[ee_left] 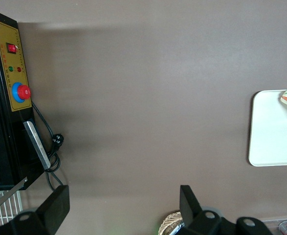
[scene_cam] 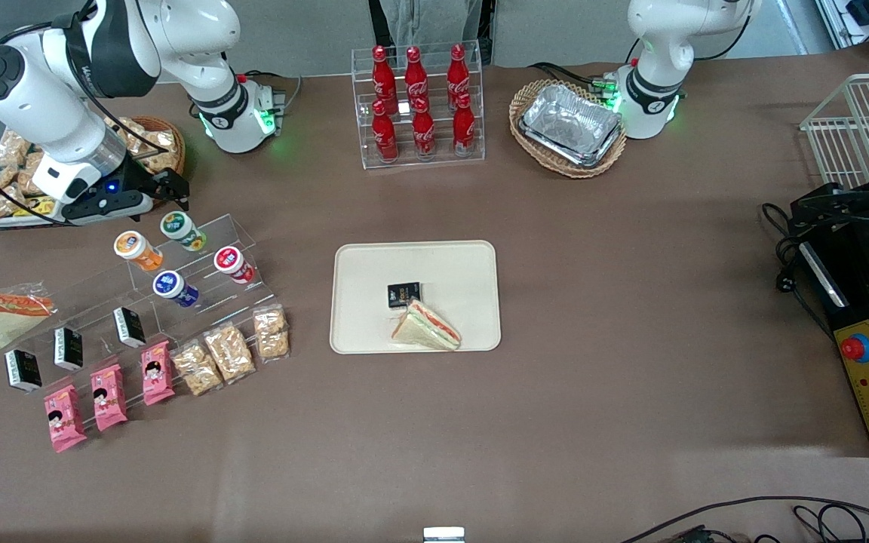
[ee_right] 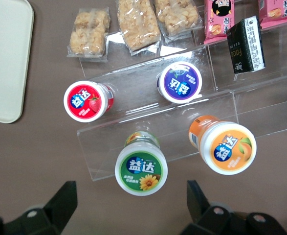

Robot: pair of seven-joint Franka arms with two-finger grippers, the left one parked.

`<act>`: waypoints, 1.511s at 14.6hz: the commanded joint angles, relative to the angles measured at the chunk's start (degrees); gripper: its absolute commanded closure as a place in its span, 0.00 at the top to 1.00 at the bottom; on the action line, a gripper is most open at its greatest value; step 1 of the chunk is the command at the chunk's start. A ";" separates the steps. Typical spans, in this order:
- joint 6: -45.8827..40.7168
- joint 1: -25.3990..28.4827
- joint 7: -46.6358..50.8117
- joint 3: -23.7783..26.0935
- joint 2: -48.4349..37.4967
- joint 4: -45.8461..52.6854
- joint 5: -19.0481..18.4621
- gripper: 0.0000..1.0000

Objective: Place green gum on tray
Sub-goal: 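Lower the right gripper and grasp the green-labelled yogurt bottle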

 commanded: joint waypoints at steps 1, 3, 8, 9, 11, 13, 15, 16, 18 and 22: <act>4.45 0.00 -1.08 -0.23 -2.18 -4.29 0.55 1.00; 6.74 -0.17 -1.34 -0.32 -2.09 -6.13 0.55 1.00; 13.15 -0.35 -1.34 -0.32 -2.00 -10.88 0.55 1.00; 14.21 -0.35 -1.34 -0.32 -1.92 -11.67 0.55 1.00; 16.49 -0.35 -1.34 -0.32 -1.65 -13.25 0.55 1.00; 17.12 -0.44 -1.34 -0.32 -1.30 -13.61 0.55 1.00; 17.12 -0.44 -1.34 -0.32 -1.21 -13.61 0.55 0.93; 16.95 -0.44 -1.25 -0.32 -1.13 -13.61 0.55 0.71; 16.94 -0.44 -1.25 -0.32 -0.69 -13.44 0.55 0.38; 16.86 -0.44 -0.99 -0.58 0.54 -13.17 0.64 0.27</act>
